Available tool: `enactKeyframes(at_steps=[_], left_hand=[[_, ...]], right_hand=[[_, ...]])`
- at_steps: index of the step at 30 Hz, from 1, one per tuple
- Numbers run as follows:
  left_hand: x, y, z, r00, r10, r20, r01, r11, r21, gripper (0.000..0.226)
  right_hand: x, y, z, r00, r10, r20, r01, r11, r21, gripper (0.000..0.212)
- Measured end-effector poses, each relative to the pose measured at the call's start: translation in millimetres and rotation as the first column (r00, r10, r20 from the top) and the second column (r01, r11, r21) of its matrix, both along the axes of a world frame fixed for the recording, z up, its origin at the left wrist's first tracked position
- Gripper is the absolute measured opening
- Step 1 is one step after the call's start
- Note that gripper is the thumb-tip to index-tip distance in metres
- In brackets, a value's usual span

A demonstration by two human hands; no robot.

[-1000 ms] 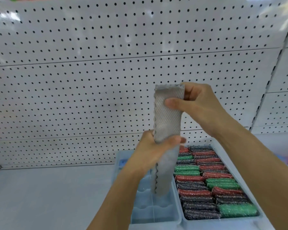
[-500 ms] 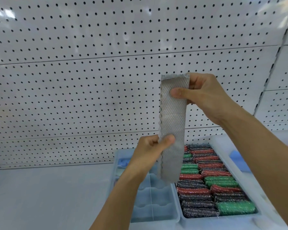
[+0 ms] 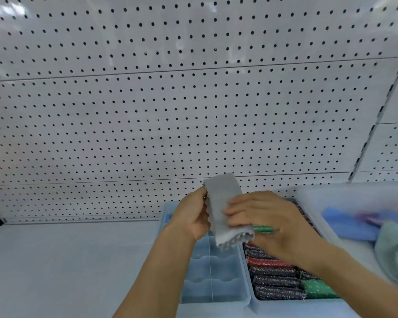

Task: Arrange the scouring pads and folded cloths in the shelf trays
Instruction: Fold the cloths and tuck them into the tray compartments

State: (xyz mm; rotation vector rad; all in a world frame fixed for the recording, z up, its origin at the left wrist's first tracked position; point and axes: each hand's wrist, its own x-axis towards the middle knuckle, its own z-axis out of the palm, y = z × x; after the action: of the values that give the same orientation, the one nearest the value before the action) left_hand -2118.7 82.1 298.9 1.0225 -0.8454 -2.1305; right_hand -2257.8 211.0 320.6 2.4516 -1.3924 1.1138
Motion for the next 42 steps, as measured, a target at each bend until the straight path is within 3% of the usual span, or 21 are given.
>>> enactKeyframes(at_steps=[3,5,6,7,10,13,15,16,17,19,21,23,26,29,32,34,37,40,42], left_hand=[[3.5,3.7,5.9,0.998,-0.029,-0.047,0.028,0.999,-0.017,0.037],[3.9,3.3,3.2,0.996,-0.063,-0.068,0.063,0.998,0.007,0.017],[3.8,2.5,2.1,0.995,-0.067,-0.08,0.068,0.998,0.015,0.009],[3.7,3.9,2.3,0.993,-0.077,-0.09,0.08,0.996,0.027,0.016],[0.5,6.1,-2.4,0.984,-0.107,-0.145,0.12,0.989,0.084,0.037],[1.6,9.4,-6.2,0.981,-0.119,-0.153,0.132,0.988,0.076,0.012],[5.1,16.5,-8.8,0.98,-0.149,-0.132,0.152,0.988,0.015,0.029],[5.9,17.5,-12.2,0.98,-0.163,-0.118,0.161,0.987,-0.024,0.042],[7.4,19.6,-12.8,0.981,-0.174,-0.082,0.168,0.983,-0.076,0.054],[9.4,20.3,-19.3,0.976,-0.203,-0.078,0.191,0.971,-0.146,0.081],[8.8,23.6,-18.6,0.96,-0.251,-0.127,0.228,0.959,-0.171,0.101],[7.6,28.7,-10.8,0.953,-0.289,-0.093,0.261,0.936,-0.237,0.103],[1.2,44.5,4.7,0.964,-0.255,0.076,0.265,0.881,-0.391,0.068],[-5.3,52.0,8.1,0.993,-0.075,0.088,0.109,0.867,-0.486,0.034],[-4.8,52.2,6.6,0.995,0.065,0.076,-0.008,0.807,-0.59,0.018],[0.1,50.1,6.4,0.997,0.041,0.07,0.01,0.793,-0.609,0.01],[9.0,47.5,10.9,0.996,-0.029,0.087,0.079,0.759,-0.647,0.02],[15.5,47.1,18.2,0.992,-0.089,0.086,0.124,0.722,-0.68,0.034],[16.5,47.3,20.7,0.992,-0.117,0.048,0.12,0.744,-0.658,0.03]], right_hand=[[-10.4,-0.1,-9.9,0.958,-0.066,-0.281,0.042,0.995,-0.09,0.029],[-13.8,-1.3,-12.6,0.879,-0.125,-0.461,0.029,0.977,-0.21,0.029],[-14.8,-2.4,-14.8,0.849,-0.161,-0.503,0.022,0.962,-0.271,0.033],[-15.1,-3.5,-16.0,0.832,-0.191,-0.521,0.016,0.946,-0.323,0.036],[-14.1,-8.9,-13.4,0.836,-0.246,-0.49,0.001,0.894,-0.447,0.018],[-13.7,-15.4,-8.1,0.92,-0.206,-0.335,0.07,0.923,-0.378,0.021],[-1.3,-12.4,2.0,0.987,-0.148,0.058,0.156,0.973,-0.172,0.025],[5.2,-10.8,9.0,0.932,-0.155,0.328,0.177,0.983,-0.038,0.023],[9.0,-11.9,15.4,0.803,-0.187,0.566,0.158,0.982,0.101,0.021],[4.2,-18.0,21.5,0.515,-0.311,0.799,-0.007,0.93,0.367,0.012],[-3.7,-23.9,22.8,0.373,-0.449,0.812,-0.172,0.826,0.536,0.012],[-5.5,-25.5,18.3,0.349,-0.506,0.789,-0.199,0.782,0.59,0.021],[2.3,-24.6,11.1,0.366,-0.519,0.773,-0.157,0.784,0.601,0.03],[9.3,-23.6,3.9,0.335,-0.512,0.791,-0.22,0.774,0.594,0.041],[11.7,-18.9,-2.4,0.393,-0.468,0.791,-0.26,0.769,0.584,0.032],[8.6,-15.5,-4.8,0.378,-0.421,0.824,-0.292,0.791,0.538,0.025],[1.3,-14.1,-4.4,0.282,-0.34,0.897,-0.37,0.824,0.429,0.02],[0.4,-13.1,0.1,0.31,-0.256,0.915,-0.373,0.853,0.365,0.025],[0.2,-13.9,-1.1,0.34,-0.238,0.91,-0.326,0.878,0.351,0.04]])
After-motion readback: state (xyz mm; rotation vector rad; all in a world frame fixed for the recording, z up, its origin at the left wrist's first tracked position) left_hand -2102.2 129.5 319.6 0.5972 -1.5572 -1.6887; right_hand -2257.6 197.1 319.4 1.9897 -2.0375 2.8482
